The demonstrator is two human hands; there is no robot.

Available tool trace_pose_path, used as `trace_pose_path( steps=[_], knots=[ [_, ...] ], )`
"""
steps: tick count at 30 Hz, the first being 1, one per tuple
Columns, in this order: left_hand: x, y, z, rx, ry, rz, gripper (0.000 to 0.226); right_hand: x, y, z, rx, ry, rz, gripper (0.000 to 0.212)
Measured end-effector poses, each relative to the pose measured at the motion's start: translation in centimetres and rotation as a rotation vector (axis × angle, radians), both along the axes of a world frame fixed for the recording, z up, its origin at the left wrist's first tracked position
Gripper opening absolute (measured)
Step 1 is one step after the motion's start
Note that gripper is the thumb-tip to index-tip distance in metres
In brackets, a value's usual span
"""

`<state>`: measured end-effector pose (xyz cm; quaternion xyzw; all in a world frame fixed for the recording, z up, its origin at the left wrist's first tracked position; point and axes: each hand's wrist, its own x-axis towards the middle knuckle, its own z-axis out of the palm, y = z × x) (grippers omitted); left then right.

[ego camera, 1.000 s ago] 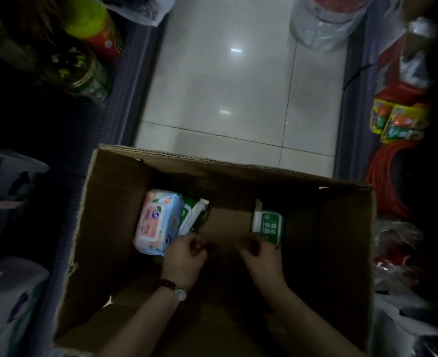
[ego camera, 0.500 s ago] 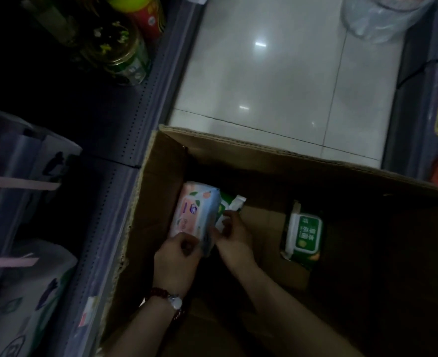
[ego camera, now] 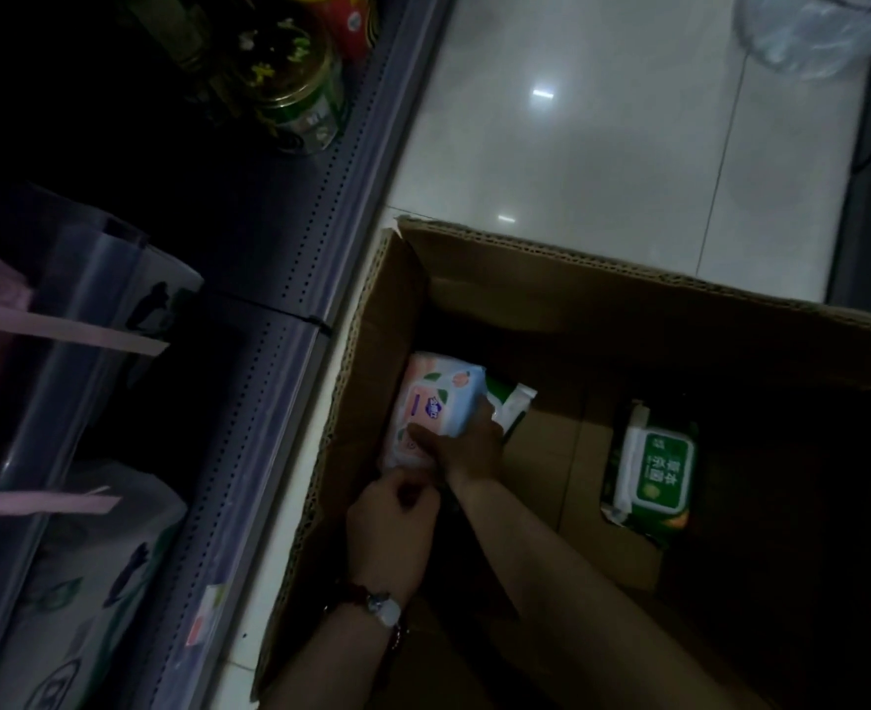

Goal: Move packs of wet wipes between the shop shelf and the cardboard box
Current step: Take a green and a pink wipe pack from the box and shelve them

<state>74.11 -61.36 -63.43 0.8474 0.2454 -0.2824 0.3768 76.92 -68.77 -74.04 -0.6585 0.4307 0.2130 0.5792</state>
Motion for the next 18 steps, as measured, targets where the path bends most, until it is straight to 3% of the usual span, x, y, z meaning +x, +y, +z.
trace_pose_path(
  steps=[5, 10, 12, 15, 18],
  knots=[
    [0.0, 0.1, -0.2, -0.018, 0.005, 0.031, 0.019, -0.6, 0.3, 0.0, 0.002, -0.037, -0.019, 0.110],
    [-0.2, 0.2, -0.3, -0.044, 0.035, 0.022, 0.018, 0.3, -1.8, 2.1, 0.199, -0.017, -0.125, 0.105],
    [-0.2, 0.2, -0.3, -0.066, 0.057, 0.023, 0.018, 0.6, -2.6, 2.9, 0.300, 0.051, -0.175, 0.094],
    [-0.1, 0.1, -0.3, -0.070, 0.079, -0.010, 0.018, -0.4, -4.8, 3.7, 0.396, 0.139, -0.116, 0.057],
    [0.2, -0.6, -0.2, -0.040, 0.080, -0.067, 0.017, -3.3, -7.9, 4.2, 0.289, 0.078, -0.138, 0.063]
  ],
)
